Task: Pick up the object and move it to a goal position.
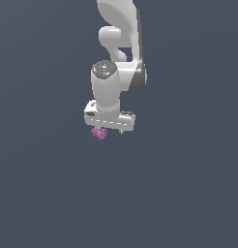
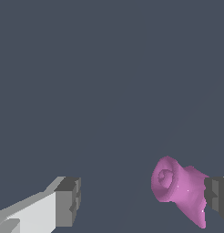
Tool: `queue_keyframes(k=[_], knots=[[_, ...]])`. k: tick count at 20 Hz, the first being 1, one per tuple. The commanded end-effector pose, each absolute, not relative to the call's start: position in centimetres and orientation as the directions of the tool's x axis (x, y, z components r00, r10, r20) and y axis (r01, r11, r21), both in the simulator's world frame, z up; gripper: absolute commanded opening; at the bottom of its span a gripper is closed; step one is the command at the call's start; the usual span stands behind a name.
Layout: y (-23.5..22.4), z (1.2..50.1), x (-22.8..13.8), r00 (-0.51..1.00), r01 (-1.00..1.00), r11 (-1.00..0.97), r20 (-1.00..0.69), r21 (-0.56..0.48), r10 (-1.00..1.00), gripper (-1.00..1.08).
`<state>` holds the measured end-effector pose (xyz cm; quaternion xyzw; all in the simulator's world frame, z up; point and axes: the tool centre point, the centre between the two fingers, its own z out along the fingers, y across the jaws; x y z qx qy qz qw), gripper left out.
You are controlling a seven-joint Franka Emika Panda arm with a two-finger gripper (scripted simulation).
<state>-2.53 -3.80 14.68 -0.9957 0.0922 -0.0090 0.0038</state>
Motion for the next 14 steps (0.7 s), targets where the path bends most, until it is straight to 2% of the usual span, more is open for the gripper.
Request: queue_keyframes(k=[1,7,14], knots=[[-5.3,13.5,-3.7,0.964,-0.265,-0.964,0.012,-0.01,-0.266,1.0],[-8.6,10.8,-7.0,0.89,-0.456,-0.89,0.003,-0.007,-0.456,1.0],[-10.7,9.2,-9.3,0.823,-0.568,-0.823,0.0,-0.001,-0.568,1.0]])
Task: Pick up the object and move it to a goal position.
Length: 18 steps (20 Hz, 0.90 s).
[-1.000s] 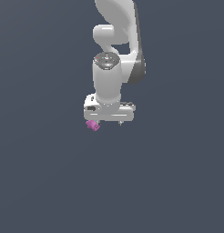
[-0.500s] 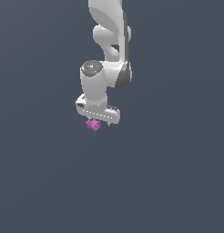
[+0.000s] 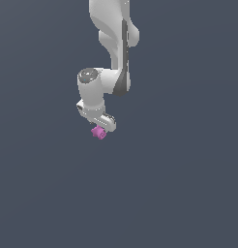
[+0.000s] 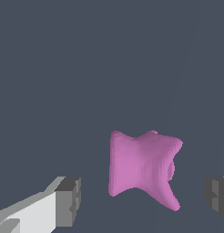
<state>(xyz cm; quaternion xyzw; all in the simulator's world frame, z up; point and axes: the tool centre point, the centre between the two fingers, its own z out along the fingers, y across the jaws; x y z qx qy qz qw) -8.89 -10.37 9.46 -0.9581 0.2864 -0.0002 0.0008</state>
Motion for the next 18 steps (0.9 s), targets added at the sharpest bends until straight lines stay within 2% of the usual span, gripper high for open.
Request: queue_keyframes(k=[1,9,18], knots=[[-10.8,9.1,-9.4,0.818,-0.575,-0.818,0.0,-0.001,-0.575,1.0],[-10.9,8.6,-9.6,0.816,-0.579,-0.816,0.0,0.0,-0.579,1.0],[-11.0,4.9,-9.7,0.812,-0.583,-0.812,0.0,0.0,-0.583,1.0]])
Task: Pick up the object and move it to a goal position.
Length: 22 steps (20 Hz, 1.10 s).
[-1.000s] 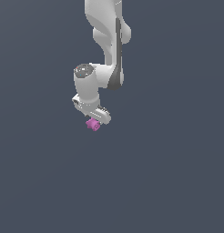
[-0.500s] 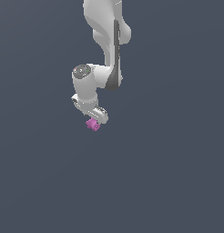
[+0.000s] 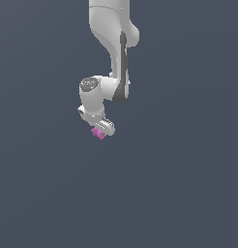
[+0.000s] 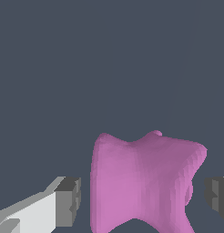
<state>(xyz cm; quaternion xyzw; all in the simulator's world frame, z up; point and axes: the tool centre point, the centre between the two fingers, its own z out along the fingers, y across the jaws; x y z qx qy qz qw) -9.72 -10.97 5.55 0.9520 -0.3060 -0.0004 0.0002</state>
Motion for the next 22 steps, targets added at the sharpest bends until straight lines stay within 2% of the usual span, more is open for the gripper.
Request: queue_keyframes(k=[1,6,7,22], knots=[[-10.98,4.64,-9.73,0.812,-0.584,-0.812,0.0,0.0,-0.584,1.0],[-10.98,3.99,-9.69,0.812,-0.584,-0.812,0.0,0.0,-0.584,1.0],[-10.98,3.99,-9.69,0.812,-0.584,-0.812,0.0,0.0,-0.584,-1.0],[-10.72,4.43,-9.27,0.807,-0.59,-0.808,0.016,-0.004,-0.59,-1.0]])
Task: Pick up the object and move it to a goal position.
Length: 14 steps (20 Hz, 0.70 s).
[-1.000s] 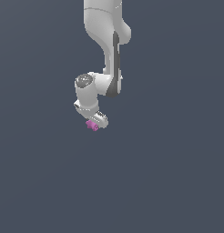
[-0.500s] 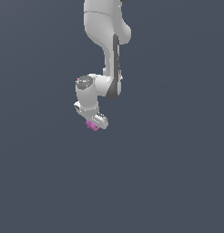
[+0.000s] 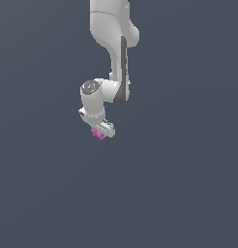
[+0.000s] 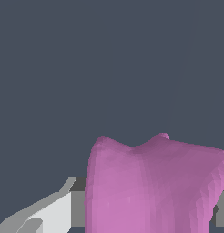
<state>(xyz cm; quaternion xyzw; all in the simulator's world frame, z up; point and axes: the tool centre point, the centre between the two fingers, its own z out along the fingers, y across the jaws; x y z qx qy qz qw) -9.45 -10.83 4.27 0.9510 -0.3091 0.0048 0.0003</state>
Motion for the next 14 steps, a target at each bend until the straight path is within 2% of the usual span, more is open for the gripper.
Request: queue_keyframes(k=[1,14], knots=[[-10.6,4.6,-9.1,0.805,-0.592,-0.806,0.022,-0.005,-0.592,-1.0],[-8.5,8.8,-4.9,0.736,-0.654,-0.755,0.188,-0.049,-0.65,-1.0]])
